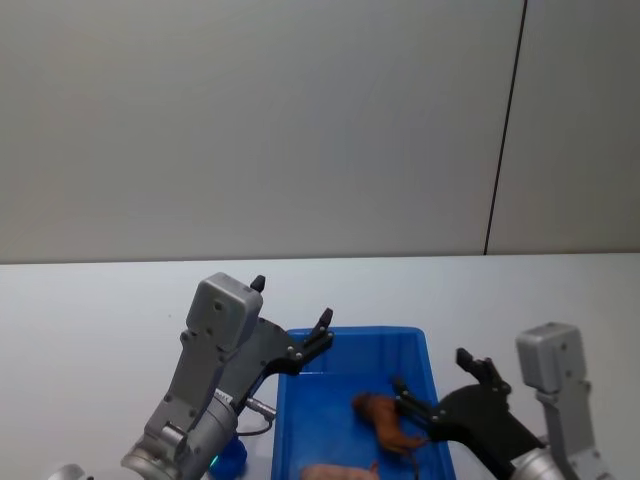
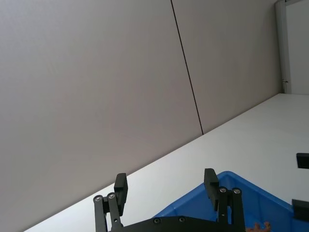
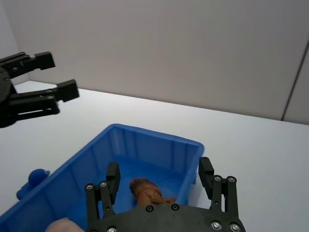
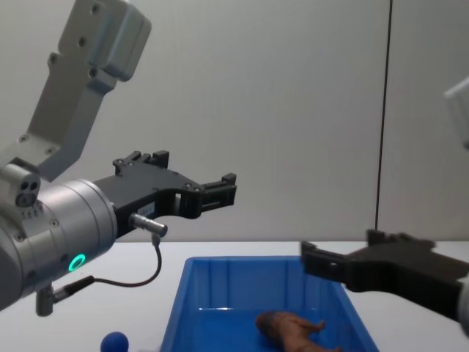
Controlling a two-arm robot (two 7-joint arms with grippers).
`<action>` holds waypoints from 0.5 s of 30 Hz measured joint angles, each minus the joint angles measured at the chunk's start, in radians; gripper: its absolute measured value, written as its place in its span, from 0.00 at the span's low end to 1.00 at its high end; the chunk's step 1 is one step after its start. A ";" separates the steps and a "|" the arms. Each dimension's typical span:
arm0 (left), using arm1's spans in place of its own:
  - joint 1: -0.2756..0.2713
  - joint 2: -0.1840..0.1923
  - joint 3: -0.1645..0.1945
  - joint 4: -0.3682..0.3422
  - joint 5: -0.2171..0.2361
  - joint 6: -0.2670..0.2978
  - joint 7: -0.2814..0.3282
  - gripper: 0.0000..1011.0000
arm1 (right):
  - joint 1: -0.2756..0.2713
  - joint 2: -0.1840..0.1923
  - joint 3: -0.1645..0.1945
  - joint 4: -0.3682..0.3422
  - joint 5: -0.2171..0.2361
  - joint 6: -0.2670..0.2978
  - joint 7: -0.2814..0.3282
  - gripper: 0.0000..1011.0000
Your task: Pick up the two dolls from the table and place them into the box.
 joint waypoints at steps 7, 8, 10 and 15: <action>0.000 0.000 0.000 0.000 0.000 0.000 0.000 0.99 | -0.050 0.031 0.016 -0.048 0.016 -0.009 -0.060 0.99; 0.000 0.000 0.000 0.000 0.000 0.000 0.000 0.99 | -0.063 0.039 0.021 -0.061 0.021 -0.012 -0.074 0.99; 0.000 0.000 0.000 0.000 0.000 0.000 0.000 0.99 | -0.079 0.049 0.026 -0.076 0.025 -0.016 -0.091 0.99; 0.000 0.000 0.000 0.000 0.000 0.000 0.000 0.99 | -0.102 0.063 0.034 -0.099 0.032 -0.022 -0.116 0.99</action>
